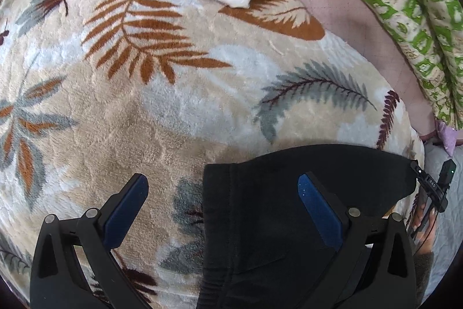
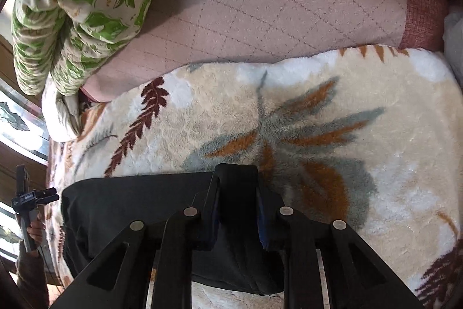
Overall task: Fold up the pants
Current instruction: 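Close the left tool on the waistband while the right tool grips the leg hems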
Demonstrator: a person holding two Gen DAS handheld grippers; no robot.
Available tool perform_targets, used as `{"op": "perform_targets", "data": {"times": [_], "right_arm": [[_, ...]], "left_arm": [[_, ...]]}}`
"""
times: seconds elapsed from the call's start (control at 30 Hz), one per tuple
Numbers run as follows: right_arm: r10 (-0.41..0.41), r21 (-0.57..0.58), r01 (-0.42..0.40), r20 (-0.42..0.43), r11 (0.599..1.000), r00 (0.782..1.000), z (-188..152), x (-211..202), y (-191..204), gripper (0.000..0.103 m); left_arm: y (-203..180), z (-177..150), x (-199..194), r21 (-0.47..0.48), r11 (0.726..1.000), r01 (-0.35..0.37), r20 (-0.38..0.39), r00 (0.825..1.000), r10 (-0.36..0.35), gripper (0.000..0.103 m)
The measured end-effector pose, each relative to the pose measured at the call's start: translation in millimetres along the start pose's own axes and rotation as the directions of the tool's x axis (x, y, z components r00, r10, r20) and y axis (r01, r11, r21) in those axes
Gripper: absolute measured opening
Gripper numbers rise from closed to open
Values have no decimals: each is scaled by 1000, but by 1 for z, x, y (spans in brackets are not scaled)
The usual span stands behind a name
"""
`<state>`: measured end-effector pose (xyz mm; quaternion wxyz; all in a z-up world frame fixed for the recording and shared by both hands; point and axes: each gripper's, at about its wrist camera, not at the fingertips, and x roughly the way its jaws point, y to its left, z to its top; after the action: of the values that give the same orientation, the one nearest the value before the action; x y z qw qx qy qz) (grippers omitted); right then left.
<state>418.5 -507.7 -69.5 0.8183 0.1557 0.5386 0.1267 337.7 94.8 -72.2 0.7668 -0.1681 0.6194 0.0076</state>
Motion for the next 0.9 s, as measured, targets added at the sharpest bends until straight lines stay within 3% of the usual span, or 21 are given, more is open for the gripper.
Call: {"op": "perform_targets", "data": {"times": [0.1,0.13,0.2,0.27,0.33,0.6,0.9], "right_arm": [[-14,9,14,0,1000,1000,0,0,1,21],[-22,11,22,1,1000,1000,0,0,2,21],[-36,6,36,-4,999,999,1,4,7,21],[-47,-2,47,-7,999,999,1,2,9,21],[-57,-13,57,-6,998,998,2,1,12,21],[-71,-43,72,29,996,997,0,-20,20,21],[-119,-185,134,91,974,989,-18,-76,52,20]], "left_arm": [[0,4,16,-35,999,7,-29,1000,-8,103],[-3,5,19,-32,999,21,-33,999,-22,98],[-13,3,18,3,1000,-3,-4,1000,3,81],[-21,1,19,41,999,-7,-13,1000,7,34],[-25,1,19,53,998,-30,-11,999,30,28],[-27,-4,-8,27,1000,-2,53,999,0,27],[-29,-26,-51,49,999,19,133,991,-25,27]]}}
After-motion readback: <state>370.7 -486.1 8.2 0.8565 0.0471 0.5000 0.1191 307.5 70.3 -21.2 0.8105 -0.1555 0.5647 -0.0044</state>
